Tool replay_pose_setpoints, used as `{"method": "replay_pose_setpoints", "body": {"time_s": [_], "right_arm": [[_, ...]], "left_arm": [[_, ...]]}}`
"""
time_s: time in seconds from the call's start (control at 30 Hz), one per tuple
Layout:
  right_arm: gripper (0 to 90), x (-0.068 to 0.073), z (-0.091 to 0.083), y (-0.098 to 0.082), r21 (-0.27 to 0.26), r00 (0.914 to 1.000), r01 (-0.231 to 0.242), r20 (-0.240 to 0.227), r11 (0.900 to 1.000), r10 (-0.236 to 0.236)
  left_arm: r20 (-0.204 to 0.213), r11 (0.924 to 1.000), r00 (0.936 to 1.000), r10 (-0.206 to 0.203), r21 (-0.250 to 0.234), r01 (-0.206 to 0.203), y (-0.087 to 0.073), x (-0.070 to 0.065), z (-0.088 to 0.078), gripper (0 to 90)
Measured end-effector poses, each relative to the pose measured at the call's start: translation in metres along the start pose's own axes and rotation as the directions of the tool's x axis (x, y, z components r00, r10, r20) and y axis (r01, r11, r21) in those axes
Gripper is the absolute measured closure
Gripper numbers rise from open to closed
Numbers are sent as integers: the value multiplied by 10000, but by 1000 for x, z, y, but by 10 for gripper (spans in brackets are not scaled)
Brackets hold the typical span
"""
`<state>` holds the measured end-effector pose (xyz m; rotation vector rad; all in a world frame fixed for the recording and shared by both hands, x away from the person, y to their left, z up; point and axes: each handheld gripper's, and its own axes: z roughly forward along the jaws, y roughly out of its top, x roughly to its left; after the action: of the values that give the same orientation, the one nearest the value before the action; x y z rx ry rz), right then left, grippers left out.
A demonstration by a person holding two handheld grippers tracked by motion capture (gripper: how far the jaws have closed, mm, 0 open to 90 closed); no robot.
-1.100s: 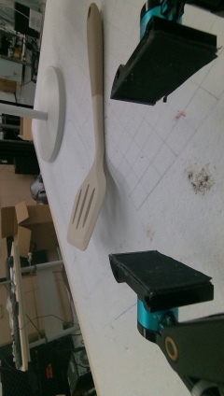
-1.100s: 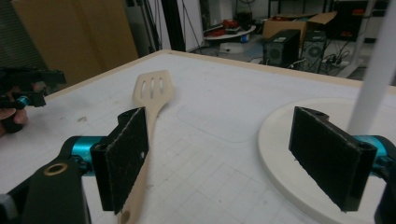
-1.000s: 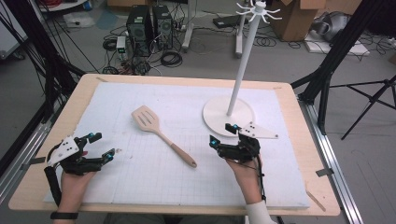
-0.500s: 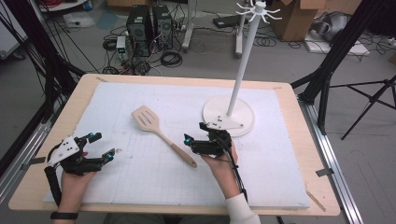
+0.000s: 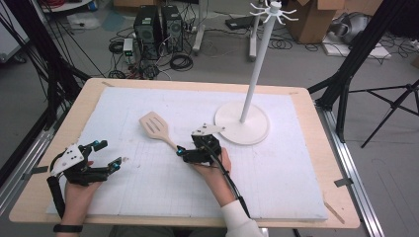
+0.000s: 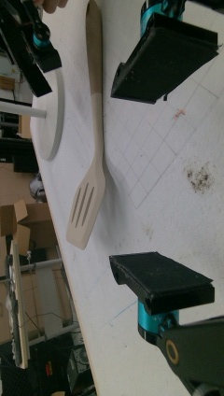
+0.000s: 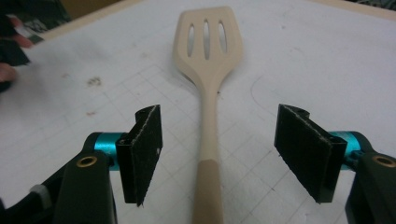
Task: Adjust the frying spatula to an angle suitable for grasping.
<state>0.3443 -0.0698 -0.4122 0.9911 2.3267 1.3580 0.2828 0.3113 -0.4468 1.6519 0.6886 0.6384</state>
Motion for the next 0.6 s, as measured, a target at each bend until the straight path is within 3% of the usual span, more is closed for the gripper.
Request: {"method": "replay_pose_setpoints", "body": {"time_s": [0.3,0.5,0.6], "right_arm": [[428,3,23,-3,909,9996,241,107,9956,-252],[495,5,35,-6,1662,9979,521,283,9847,-576],[545,8,38,-7,2184,9954,719,463,9732,-840]], "left_arm": [[-27,9999,10000,62,82,-62,0,0,0,171],[-54,10000,10000,33,82,-32,0,-1,1,171],[-66,9999,9999,106,135,-105,0,-1,1,171]]}}
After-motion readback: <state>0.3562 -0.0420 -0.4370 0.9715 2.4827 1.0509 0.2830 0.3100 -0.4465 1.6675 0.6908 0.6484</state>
